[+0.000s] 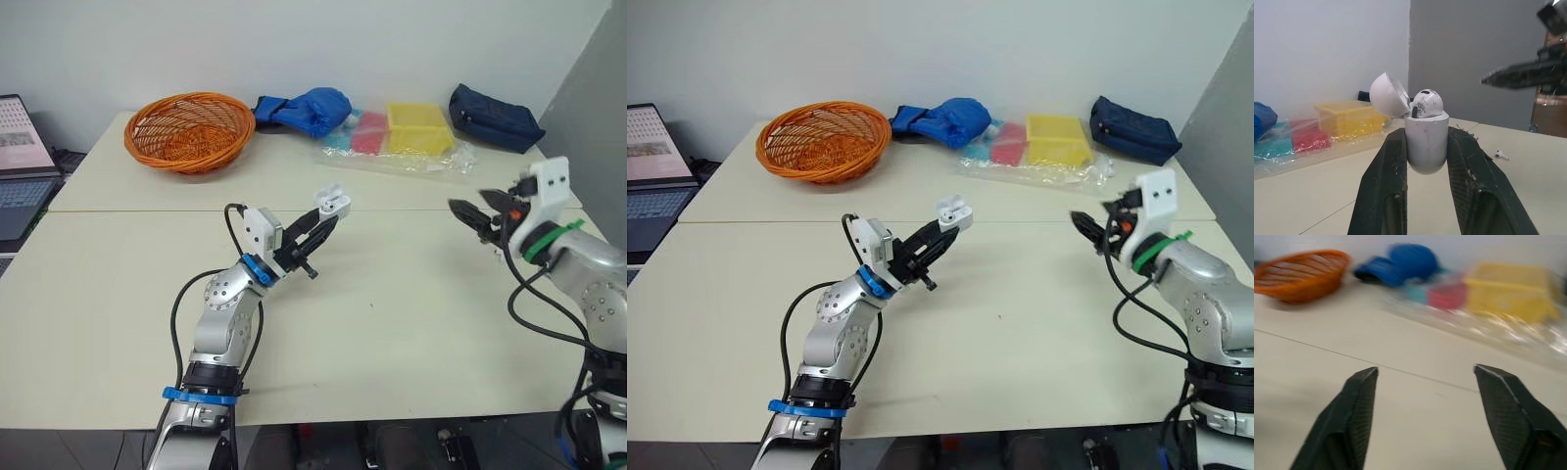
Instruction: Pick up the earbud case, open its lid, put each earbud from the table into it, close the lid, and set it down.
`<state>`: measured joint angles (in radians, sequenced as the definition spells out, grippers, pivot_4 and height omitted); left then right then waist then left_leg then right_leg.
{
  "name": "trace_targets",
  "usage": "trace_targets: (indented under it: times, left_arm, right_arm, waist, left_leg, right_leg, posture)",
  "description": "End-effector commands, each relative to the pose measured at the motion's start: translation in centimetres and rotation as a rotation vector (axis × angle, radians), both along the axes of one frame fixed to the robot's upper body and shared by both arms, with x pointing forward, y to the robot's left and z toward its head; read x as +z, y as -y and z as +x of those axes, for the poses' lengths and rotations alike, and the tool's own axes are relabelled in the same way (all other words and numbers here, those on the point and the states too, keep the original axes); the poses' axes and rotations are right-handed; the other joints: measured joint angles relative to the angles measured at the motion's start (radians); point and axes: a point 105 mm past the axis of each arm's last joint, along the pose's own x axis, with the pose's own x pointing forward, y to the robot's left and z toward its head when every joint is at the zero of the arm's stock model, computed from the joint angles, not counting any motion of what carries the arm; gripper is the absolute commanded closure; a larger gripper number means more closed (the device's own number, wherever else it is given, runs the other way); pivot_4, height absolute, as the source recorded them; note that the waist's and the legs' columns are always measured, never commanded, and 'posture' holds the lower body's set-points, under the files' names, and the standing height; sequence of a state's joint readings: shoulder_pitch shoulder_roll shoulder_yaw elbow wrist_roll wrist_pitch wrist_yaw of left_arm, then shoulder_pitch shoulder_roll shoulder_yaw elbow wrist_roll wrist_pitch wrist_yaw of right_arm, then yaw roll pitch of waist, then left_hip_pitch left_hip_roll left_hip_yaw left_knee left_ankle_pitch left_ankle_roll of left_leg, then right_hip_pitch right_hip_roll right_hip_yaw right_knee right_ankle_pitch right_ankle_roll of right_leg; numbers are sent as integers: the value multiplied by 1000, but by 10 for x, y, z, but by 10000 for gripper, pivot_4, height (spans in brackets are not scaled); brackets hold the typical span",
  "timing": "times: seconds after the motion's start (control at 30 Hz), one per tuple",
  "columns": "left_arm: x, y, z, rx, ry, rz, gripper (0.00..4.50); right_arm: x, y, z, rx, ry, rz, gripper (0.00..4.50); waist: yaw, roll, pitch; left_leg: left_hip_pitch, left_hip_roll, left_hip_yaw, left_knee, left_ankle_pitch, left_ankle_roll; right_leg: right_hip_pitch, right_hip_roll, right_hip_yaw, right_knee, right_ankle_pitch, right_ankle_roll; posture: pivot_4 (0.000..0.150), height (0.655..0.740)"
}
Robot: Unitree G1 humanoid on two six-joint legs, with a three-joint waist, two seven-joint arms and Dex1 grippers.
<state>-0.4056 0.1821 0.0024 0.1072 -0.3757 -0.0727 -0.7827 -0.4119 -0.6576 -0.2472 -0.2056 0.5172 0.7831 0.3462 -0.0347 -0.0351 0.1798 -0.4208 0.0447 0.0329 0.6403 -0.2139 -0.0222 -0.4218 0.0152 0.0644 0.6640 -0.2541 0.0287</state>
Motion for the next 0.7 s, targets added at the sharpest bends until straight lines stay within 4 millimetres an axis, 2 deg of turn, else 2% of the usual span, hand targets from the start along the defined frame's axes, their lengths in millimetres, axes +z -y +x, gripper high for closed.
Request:
trace_targets:
  times: [0.03,0.2,0.37,0.53,0.67,0.7]
  left_arm:
    - [16,4,-6,-16,71,-5,37309]
    - [18,6,-5,-20,72,-2,37309]
    - [18,3,-6,-14,72,6,37309]
    - [18,0,-7,-4,69,12,37309]
    - [19,0,-8,-2,68,11,37309]
    - [19,0,-8,-1,67,10,37309]
  right_arm:
    - [-14,25,8,-102,0,-97,5194]
    - [-41,49,22,-255,-83,-53,5194]
    - [-68,63,30,-378,-174,-1,5194]
    - [-88,73,29,-434,-224,-6,5194]
    - [-104,78,24,-468,-272,59,5194]
    - [-105,80,23,-477,-275,58,6778]
  waist:
    - [-2,0,0]
    - [0,0,0]
    - [1,0,0]
    - [3,0,0]
    - [3,0,0]
    - [3,0,0]
  left_leg:
    - [0,0,0,0,0,0]
    - [0,0,0,0,0,0]
    - [0,0,1,1,0,0]
    - [0,0,1,0,0,0]
    - [0,0,1,1,0,0]
    - [0,0,1,1,0,0]
  right_leg:
    - [0,1,0,0,0,0]
    - [0,1,1,1,0,0]
    - [0,1,1,0,1,1]
    - [0,1,1,-1,1,1]
    - [1,1,1,0,1,1]
    - [1,1,1,0,1,1]
  posture:
    - [1500,7400]
    - [1500,7400]
    - [1500,7400]
    - [1500,7400]
    - [1500,7400]
    - [1500,7400]
